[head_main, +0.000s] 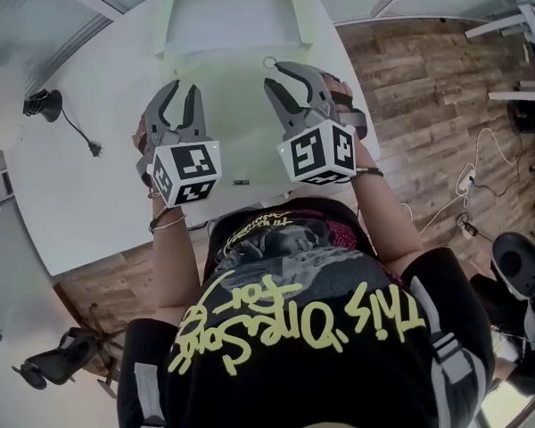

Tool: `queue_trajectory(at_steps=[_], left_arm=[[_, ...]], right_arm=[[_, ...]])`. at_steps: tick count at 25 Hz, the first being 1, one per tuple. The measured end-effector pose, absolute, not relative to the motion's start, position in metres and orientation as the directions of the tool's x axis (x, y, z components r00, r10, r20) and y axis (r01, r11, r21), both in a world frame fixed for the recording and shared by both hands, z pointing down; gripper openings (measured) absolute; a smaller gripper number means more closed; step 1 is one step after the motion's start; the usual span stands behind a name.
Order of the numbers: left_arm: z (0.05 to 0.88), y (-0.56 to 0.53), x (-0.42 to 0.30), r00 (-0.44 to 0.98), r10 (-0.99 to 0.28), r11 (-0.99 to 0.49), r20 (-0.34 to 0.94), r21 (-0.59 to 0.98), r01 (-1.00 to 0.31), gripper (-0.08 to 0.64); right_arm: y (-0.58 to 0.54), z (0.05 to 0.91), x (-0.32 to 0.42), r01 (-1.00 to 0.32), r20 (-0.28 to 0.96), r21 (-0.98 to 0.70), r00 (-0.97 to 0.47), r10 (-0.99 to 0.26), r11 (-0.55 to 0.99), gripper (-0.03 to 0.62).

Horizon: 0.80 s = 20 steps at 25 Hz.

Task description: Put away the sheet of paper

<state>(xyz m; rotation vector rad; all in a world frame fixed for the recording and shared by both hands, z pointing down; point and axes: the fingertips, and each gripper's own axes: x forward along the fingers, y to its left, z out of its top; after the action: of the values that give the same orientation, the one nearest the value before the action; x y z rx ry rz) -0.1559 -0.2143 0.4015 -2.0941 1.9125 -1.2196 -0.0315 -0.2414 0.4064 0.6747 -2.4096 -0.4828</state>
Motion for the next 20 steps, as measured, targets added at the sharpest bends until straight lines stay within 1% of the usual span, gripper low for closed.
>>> queue_trajectory(at_steps=[7, 15, 20], left_arm=[[0.387, -0.204, -0.141, -0.089, -0.886, -0.165, 0.455, -0.489, -0.857, 0.095], [0.365, -0.2, -0.13, -0.112, -0.917, -0.069, 0.382, -0.43, -0.9, 0.095], [0.354, -0.199, -0.116, -0.06, -0.936, -0.056, 0.347, -0.316, -0.947, 0.094]], right_arm=[[-0.233, 0.391, -0.024, -0.4, 0.37, 0.396, -0.754, -0.542, 0.827, 0.106], [-0.236, 0.369, -0.017, -0.421, 0.295, 0.32, -0.807, -0.511, 0.849, 0.106], [-0.233, 0.357, -0.013, -0.412, 0.254, 0.267, -0.842, -0.476, 0.871, 0.105]])
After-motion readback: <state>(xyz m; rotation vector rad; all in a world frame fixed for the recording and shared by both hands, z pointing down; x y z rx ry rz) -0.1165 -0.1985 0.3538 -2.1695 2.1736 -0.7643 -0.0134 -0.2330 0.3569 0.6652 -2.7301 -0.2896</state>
